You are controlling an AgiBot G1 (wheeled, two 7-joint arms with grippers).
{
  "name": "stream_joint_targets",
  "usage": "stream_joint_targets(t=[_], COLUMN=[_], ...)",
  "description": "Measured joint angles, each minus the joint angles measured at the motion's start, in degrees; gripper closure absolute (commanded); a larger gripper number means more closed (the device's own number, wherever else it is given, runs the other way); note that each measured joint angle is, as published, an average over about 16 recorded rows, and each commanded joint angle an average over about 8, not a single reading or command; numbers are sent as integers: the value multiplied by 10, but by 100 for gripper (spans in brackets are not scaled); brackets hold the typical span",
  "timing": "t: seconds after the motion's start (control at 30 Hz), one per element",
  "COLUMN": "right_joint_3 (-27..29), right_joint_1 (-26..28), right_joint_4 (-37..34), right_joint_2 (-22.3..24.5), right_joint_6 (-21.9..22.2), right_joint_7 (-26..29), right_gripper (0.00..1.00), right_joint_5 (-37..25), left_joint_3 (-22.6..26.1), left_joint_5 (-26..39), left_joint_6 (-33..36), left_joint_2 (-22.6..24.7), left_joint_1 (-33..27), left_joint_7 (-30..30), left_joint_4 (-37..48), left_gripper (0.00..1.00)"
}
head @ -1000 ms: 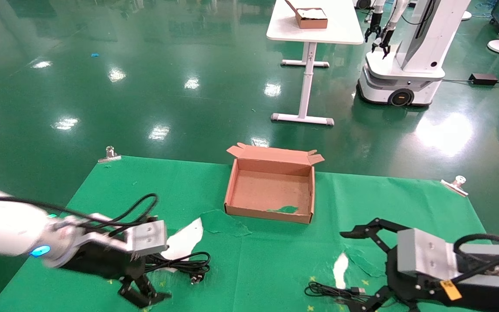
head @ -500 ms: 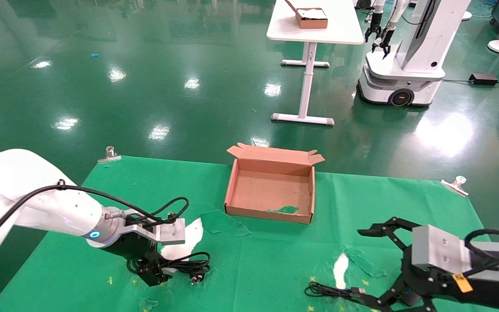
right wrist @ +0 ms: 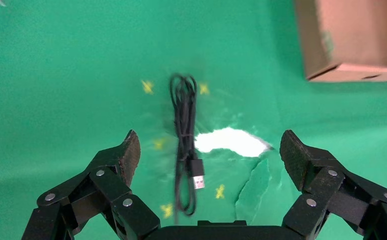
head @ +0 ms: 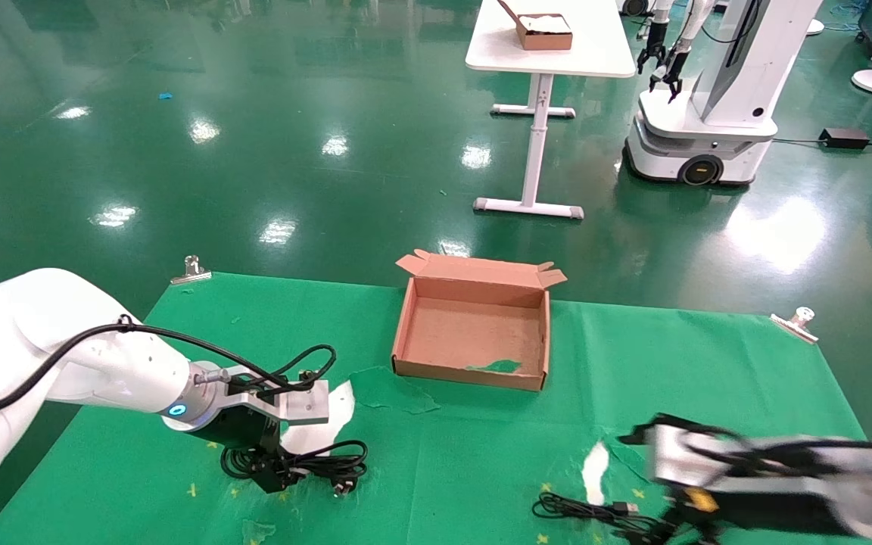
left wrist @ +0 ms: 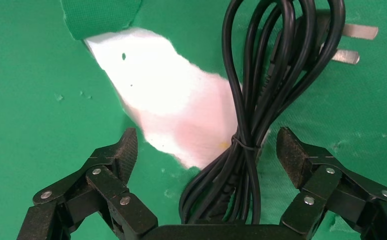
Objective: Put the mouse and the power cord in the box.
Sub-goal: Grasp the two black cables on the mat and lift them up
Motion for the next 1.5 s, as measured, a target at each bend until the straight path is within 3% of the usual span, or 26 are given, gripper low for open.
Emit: stream_joint_targets(t=[0.17, 0.37, 0.43, 0.47, 0.63, 0.67, 0.7, 0.73, 1.5], right_joint_3=[-36, -57, -61, -62, -62, -62, -62, -61, -60], right_joint_1=[40, 73, 79, 82, 88, 89, 89, 89, 87], right_joint_4=[-76, -165, -189, -199, -232, -236, -239, -241, -233], right_joint_2=[-67, -121, -132, -136, -147, -148, -149, -150, -146], right_joint_6=[18, 28, 29, 30, 32, 32, 32, 32, 32], right_joint_7=[-7, -32, -42, -46, -65, -68, -70, -72, -66], right_gripper=[0, 0, 0, 7, 69, 82, 94, 100, 100], right_joint_5=[-70, -104, -109, -111, -110, -110, -109, -108, -104], left_joint_3=[-1, -1, -1, 0, 0, 0, 0, 0, 0], left_joint_5=[-4, -7, -7, -8, -9, -9, -9, -9, -9], left_joint_6=[-2, -3, -3, -3, -4, -4, -4, -4, -3], left_joint_2=[2, 3, 4, 4, 4, 4, 4, 4, 4], left_joint_1=[-3, -4, -4, -5, -5, -5, -5, -5, -5], left_joint_7=[9, 15, 16, 16, 17, 17, 17, 17, 17], left_joint_4=[11, 17, 18, 19, 21, 21, 21, 22, 20], left_gripper=[0, 0, 20, 32, 95, 100, 100, 100, 100])
